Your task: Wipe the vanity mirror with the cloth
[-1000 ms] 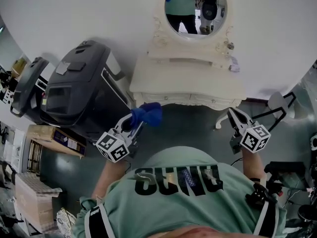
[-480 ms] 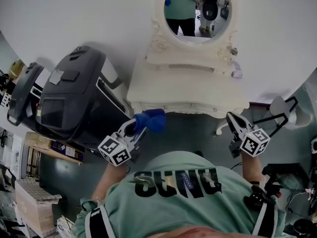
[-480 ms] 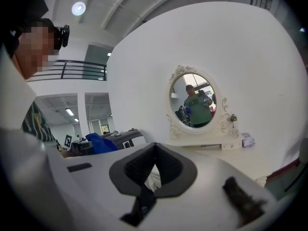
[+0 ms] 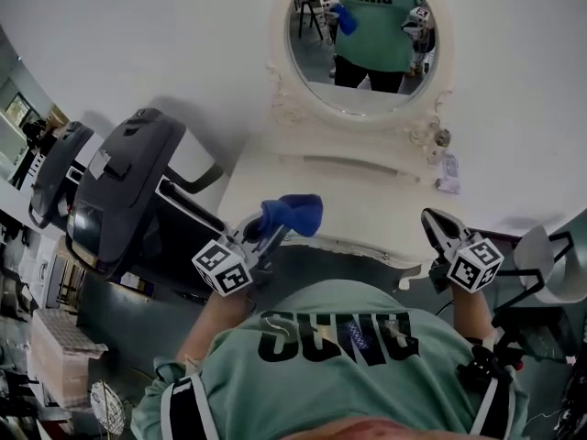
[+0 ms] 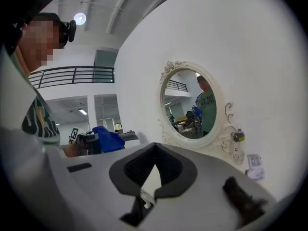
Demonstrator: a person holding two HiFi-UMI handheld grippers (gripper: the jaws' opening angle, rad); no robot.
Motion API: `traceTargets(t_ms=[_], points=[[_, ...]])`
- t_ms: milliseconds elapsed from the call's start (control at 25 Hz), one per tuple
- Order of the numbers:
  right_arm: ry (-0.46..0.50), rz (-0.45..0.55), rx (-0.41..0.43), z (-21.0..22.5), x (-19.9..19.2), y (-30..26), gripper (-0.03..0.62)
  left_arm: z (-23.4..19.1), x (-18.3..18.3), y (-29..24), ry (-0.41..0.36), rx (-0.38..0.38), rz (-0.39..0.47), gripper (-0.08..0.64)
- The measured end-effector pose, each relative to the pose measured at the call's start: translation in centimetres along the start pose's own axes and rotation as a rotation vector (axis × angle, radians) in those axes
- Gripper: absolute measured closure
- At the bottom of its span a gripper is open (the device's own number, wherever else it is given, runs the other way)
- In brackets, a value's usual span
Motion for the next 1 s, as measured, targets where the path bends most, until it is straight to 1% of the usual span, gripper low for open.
traceTargets(t_ms=[80, 200, 280, 400, 480, 560, 600, 680, 760, 800, 880, 1000], points=[[0.001, -0.002, 0.021, 1.4, 1.0, -1.1, 0.586, -0.1, 0.4, -1.7, 0.019, 0.002, 0.004, 0.472], [-0.011, -0.013, 0.053, 3.2, 1.6, -3.6, 0.585, -1.2, 0.4, -3.6, -0.008, 0.021, -0.036, 0.472], [-0.007, -0.037, 0.065, 4.2, 1.3, -5.4, 0.584, -3.0, 0.5, -4.4, -0.015, 0.042, -0.042, 0.472], [-0.015, -0.061, 0.048, 5.0, 0.9, -8.5, 0.584, -6.6, 1.1, -5.0, -0.019, 0.049, -0.029, 0.472], [-0.004, -0.066, 0.017, 5.1, 1.4, -10.8, 0.584, -9.2, 2.4, -5.7, -0.05, 0.033, -0.017, 0.472], [0.012, -0.057, -0.021, 4.9, 2.5, -13.3, 0.585, -12.3, 4.7, -6.9, -0.127, 0.023, -0.002, 0.472], [0.013, -0.048, -0.039, 4.7, 3.2, -14.4, 0.584, -13.7, 6.1, -7.7, -0.186, 0.023, 0.001, 0.472], [0.016, -0.03, -0.07, 4.1, 4.5, -16.0, 0.586, -16.1, 9.4, -9.9, -0.349, 0.03, -0.001, 0.472], [0.031, -0.022, -0.101, 4.1, 5.5, -16.8, 0.584, -17.8, 13.1, -12.5, -0.554, 0.057, -0.001, 0.472], [0.042, -0.021, -0.114, 4.2, 5.8, -17.0, 0.586, -18.4, 15.0, -14.1, -0.666, 0.084, 0.0, 0.472], [0.08, -0.03, -0.134, 4.9, 6.2, -16.8, 0.584, -18.9, 18.6, -17.6, -0.907, 0.176, 0.0, 0.472], [0.16, -0.072, -0.158, 6.5, 6.1, -15.7, 0.584, -19.1, 22.6, -23.0, -1.267, 0.381, -0.006, 0.472]])
Point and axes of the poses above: the fingertips, and each gripper's own axes: y backward along the fingers, z to its right, x out of its top, the point moved 3 cm from there along y, backward along the fingers, and after that the axes turned 1 degree about -z, right-handed, at the moved point
